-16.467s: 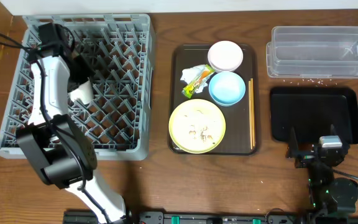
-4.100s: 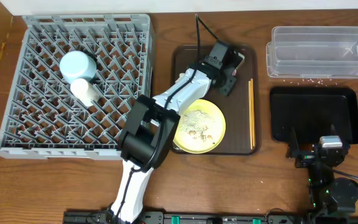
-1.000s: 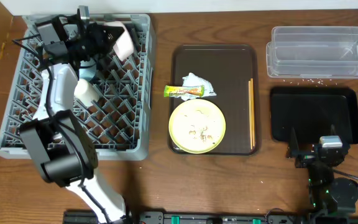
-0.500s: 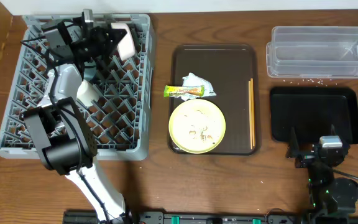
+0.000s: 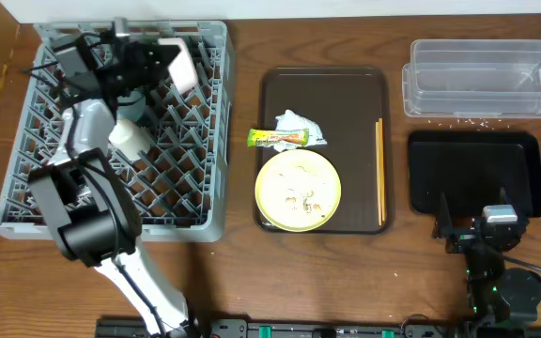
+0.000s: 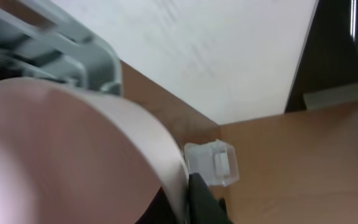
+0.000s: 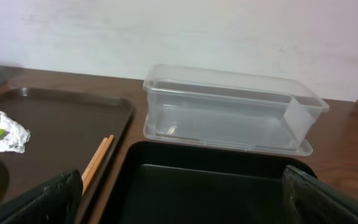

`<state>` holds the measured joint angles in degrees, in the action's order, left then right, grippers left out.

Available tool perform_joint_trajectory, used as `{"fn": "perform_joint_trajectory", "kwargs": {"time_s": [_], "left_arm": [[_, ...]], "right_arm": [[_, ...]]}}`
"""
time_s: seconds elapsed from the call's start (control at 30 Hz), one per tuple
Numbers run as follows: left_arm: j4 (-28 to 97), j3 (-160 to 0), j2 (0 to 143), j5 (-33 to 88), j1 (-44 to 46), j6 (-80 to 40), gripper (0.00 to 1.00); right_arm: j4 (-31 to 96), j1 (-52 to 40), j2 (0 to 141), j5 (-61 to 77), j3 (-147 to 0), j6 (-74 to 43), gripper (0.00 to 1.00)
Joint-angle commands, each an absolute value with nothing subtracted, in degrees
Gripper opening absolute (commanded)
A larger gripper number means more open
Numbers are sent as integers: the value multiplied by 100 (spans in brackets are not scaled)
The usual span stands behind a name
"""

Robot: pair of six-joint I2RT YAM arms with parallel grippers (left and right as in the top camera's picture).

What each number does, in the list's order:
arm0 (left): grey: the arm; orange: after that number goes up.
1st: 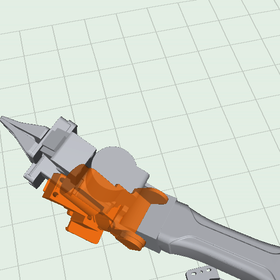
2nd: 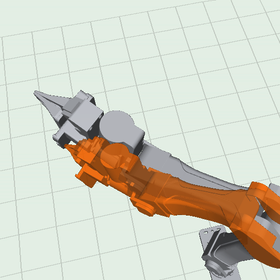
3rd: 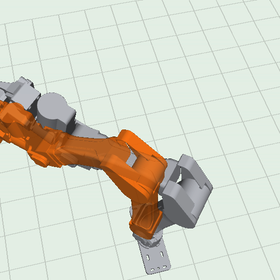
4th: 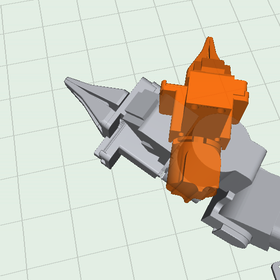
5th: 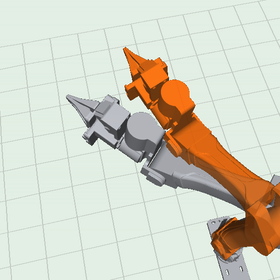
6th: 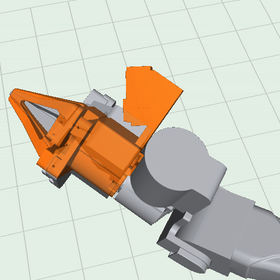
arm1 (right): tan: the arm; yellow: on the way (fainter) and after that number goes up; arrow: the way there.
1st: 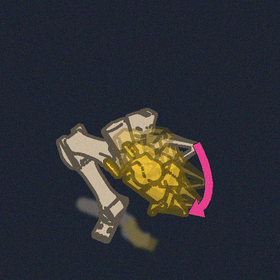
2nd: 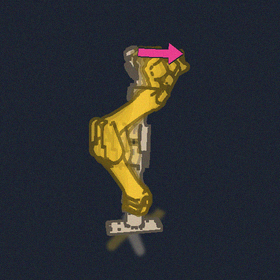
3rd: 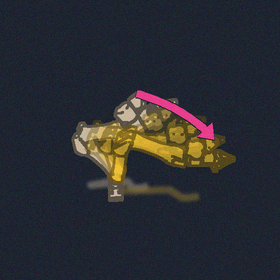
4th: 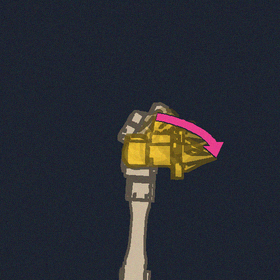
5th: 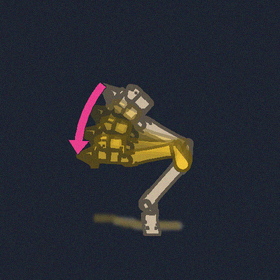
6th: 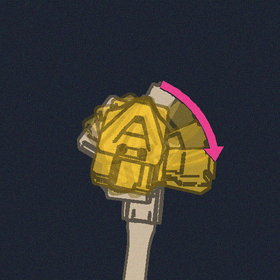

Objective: Sort waste into correct bins and load items into the dishwasher
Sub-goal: 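Lower the pink bowl into the rack with the left gripper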

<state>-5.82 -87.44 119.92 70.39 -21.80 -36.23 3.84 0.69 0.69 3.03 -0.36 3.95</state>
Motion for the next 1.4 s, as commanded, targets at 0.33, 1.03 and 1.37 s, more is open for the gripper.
{"fn": "perform_joint_trajectory", "kwargs": {"time_s": [0.33, 1.03, 1.37], "left_arm": [[423, -8799, 12064, 7074, -2864, -3111, 59], [2519, -8799, 10429, 2641, -3116, -1564, 14], [2672, -8796, 10353, 1968, -1284, -499, 8]], "right_arm": [[410, 110, 38, 327, -32, 325, 99], [410, 110, 38, 327, -32, 325, 99], [408, 110, 38, 327, -32, 325, 99]]}}
